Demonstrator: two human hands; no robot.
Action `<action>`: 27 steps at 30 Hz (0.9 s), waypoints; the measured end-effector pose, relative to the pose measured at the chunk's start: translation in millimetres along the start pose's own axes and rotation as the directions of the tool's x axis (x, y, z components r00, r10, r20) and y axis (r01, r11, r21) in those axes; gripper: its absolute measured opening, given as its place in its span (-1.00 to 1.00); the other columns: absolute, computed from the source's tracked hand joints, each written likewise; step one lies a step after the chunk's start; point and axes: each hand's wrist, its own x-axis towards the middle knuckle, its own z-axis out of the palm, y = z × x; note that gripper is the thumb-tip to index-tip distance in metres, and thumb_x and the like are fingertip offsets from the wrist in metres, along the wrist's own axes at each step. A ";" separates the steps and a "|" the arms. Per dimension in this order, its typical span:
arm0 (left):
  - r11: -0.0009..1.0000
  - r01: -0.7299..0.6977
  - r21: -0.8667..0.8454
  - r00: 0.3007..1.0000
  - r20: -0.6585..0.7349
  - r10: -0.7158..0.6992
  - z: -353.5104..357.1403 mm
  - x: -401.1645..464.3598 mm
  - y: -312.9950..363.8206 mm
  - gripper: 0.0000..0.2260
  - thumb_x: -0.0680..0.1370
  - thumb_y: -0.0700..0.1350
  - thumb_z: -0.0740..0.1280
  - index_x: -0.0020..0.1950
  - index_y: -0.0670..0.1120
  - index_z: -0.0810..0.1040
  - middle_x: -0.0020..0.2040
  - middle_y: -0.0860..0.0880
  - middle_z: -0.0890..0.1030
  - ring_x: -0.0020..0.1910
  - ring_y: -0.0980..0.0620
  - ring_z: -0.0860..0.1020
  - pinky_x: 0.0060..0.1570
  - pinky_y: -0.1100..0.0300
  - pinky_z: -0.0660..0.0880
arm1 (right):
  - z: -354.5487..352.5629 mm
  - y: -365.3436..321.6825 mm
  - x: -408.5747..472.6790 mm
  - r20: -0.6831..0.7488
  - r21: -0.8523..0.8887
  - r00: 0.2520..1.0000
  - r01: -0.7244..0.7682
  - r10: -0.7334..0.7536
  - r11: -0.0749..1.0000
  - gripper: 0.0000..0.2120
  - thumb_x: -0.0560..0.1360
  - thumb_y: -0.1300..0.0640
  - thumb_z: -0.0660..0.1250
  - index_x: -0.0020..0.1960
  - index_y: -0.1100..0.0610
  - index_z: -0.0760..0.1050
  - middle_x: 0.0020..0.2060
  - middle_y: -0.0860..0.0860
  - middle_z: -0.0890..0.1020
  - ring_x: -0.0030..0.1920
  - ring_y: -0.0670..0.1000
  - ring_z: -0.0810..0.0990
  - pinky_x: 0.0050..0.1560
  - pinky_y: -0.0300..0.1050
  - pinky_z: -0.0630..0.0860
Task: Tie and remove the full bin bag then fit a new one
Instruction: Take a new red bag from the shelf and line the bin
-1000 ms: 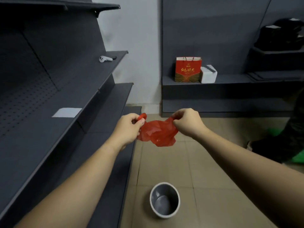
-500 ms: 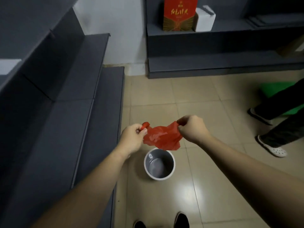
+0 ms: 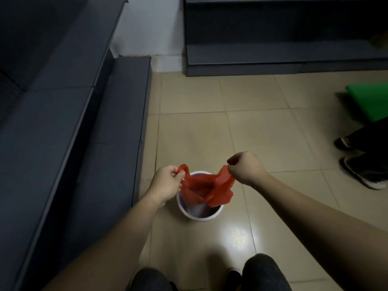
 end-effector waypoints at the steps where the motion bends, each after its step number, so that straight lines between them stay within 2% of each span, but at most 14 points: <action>1: 1.000 0.008 0.001 1.000 -0.003 -0.008 3.7 9.2 -13.5 -0.85 0.61 -0.17 0.33 -0.15 -0.11 0.61 -0.28 -0.08 0.61 -0.30 -0.04 0.57 -0.20 -0.04 0.59 | 10.2 5.8 7.3 0.008 -0.004 1.000 -0.004 0.004 1.000 -0.67 0.43 0.18 0.31 0.17 0.13 0.63 0.11 0.07 0.69 0.09 0.05 0.65 0.03 -0.19 0.55; 4: 1.000 0.021 0.018 1.000 -0.019 -0.020 16.9 35.6 -49.9 -0.86 0.60 -0.18 0.34 -0.15 -0.14 0.61 -0.31 -0.10 0.60 -0.30 -0.04 0.57 -0.22 -0.01 0.60 | 44.1 24.4 29.7 0.027 -0.006 1.000 -0.002 0.002 1.000 -0.65 0.43 0.22 0.30 0.18 0.16 0.63 0.13 0.08 0.69 0.11 0.04 0.64 -0.02 -0.27 0.46; 7: 0.999 0.023 0.023 0.999 -0.027 -0.022 32.6 66.6 -85.2 -0.87 0.61 -0.20 0.33 -0.08 -0.22 0.60 -0.27 -0.17 0.59 -0.31 -0.05 0.55 -0.24 0.06 0.58 | 82.0 46.5 56.5 0.034 -0.005 0.999 0.000 0.000 1.000 -0.64 0.42 0.24 0.30 0.18 0.16 0.64 0.14 0.08 0.69 0.14 0.04 0.64 0.04 -0.26 0.48; 11: 0.999 -0.021 0.045 1.000 -0.018 0.022 49.4 117.5 -142.1 -0.88 0.59 -0.14 0.36 -0.11 -0.15 0.62 -0.24 -0.15 0.66 -0.29 -0.06 0.63 -0.13 -0.10 0.69 | 138.2 80.1 94.0 0.011 -0.012 0.999 0.030 -0.030 0.999 -0.65 0.42 0.23 0.29 0.17 0.13 0.64 0.13 0.05 0.69 0.14 0.01 0.63 0.04 -0.28 0.47; 18: 0.983 -0.156 0.091 0.987 -0.008 0.158 71.3 167.4 -201.0 -0.86 0.59 -0.13 0.37 -0.07 -0.20 0.62 -0.32 -0.11 0.60 -0.33 0.00 0.61 -0.25 0.10 0.63 | 209.4 119.4 135.1 -0.120 -0.062 0.977 0.169 -0.176 0.984 -0.70 0.45 0.17 0.32 0.15 0.09 0.66 0.06 0.03 0.72 0.09 0.00 0.65 0.00 -0.32 0.41; 21: 0.977 -0.191 0.093 0.980 -0.034 0.194 72.2 172.0 -208.0 -0.90 0.58 -0.18 0.38 -0.01 -0.22 0.61 -0.29 -0.13 0.57 -0.32 -0.04 0.60 -0.22 0.08 0.63 | 223.6 124.3 138.1 -0.177 -0.027 0.970 0.166 -0.168 0.986 -0.67 0.45 0.16 0.30 0.20 0.07 0.63 0.01 0.02 0.73 -0.02 0.01 0.69 -0.14 -0.42 0.42; 23: 0.965 -0.229 0.129 0.967 -0.080 0.241 72.4 170.7 -207.4 -0.90 0.55 -0.16 0.42 0.04 -0.14 0.60 -0.27 -0.06 0.58 -0.28 -0.09 0.63 -0.16 0.02 0.64 | 226.2 123.4 135.0 -0.196 -0.049 0.966 0.163 -0.170 0.985 -0.58 0.44 0.12 0.31 0.30 0.06 0.55 0.07 0.04 0.70 0.08 0.05 0.65 -0.03 -0.29 0.45; 25: 0.917 -0.288 0.276 0.930 -0.150 0.337 72.8 166.4 -202.4 -0.73 0.50 -0.12 0.46 0.19 -0.04 0.56 -0.09 -0.01 0.59 -0.15 -0.04 0.63 -0.03 0.01 0.62 | 225.0 121.0 128.3 -0.198 -0.140 0.962 0.160 -0.186 0.977 -0.44 0.41 0.03 0.32 0.41 0.05 0.40 0.20 0.09 0.61 0.22 0.13 0.55 0.16 -0.10 0.45; 27: 0.787 -0.406 0.465 0.831 -0.170 0.529 74.9 154.0 -193.9 -0.58 0.48 -0.13 0.48 0.31 0.00 0.50 0.15 -0.04 0.52 0.07 -0.02 0.55 0.16 0.04 0.53 | 220.1 115.2 116.2 -0.236 -0.283 0.949 0.138 -0.209 0.949 -0.37 0.40 -0.04 0.33 0.45 -0.02 0.28 0.32 0.10 0.43 0.29 0.18 0.44 0.23 0.10 0.37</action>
